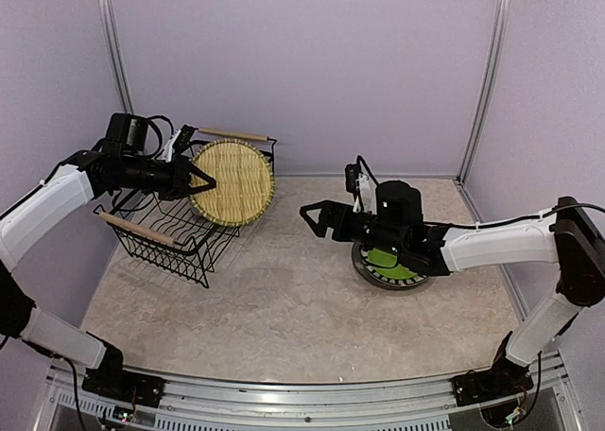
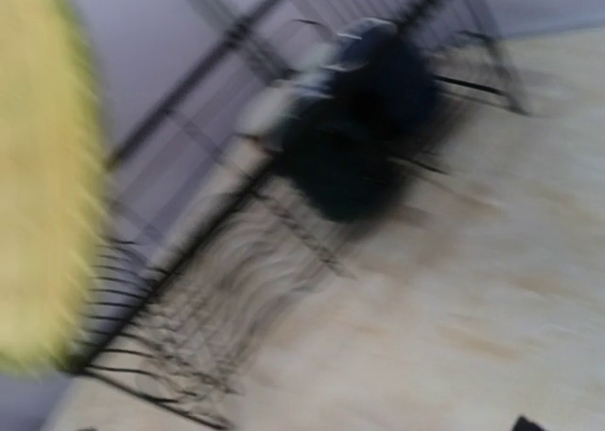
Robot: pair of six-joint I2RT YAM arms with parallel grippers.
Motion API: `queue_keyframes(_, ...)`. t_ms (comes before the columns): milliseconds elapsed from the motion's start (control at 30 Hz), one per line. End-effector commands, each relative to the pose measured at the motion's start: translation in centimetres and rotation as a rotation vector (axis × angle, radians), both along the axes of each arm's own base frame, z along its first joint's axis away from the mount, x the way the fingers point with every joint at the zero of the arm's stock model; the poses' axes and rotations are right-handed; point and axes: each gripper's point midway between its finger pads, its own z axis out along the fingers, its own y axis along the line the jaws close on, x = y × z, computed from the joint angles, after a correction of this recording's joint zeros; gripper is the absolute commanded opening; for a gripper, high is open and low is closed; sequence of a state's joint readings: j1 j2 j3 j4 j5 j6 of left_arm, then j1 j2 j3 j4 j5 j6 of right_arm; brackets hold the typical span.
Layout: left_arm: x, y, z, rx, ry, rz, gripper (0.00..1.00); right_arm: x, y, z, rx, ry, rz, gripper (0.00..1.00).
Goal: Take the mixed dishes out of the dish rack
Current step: Grab the plate from the dish rack, then pass from the left arm to the right
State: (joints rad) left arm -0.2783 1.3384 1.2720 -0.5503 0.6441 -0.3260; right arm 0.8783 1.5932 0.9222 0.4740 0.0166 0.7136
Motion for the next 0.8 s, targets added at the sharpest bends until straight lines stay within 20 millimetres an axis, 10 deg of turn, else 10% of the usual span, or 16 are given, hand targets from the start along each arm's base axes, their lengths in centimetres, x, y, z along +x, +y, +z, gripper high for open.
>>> queue_keyframes(0,-2.2,-3.0,1.5,0.016,-0.055,-0.144,0.00,-1.8,2.2,2.8,0.167,-0.048,0.168,0.95)
queue_keyframes(233,-3.6,-5.7,-0.4,0.088,-0.028,-0.217,0.00,-2.2,2.6,1.5,0.197,-0.019,0.197,0.97)
queue_keyframes(467,-4.5,-7.1,-1.4,0.093,-0.001,-0.271,0.00,-2.1,2.0,0.3,0.233,0.012,0.199,0.60)
queue_keyframes(767,-6.0,-9.1,-2.3,0.090,0.048,-0.356,0.00,-2.5,2.6,0.4,0.284,0.033,0.257,0.45)
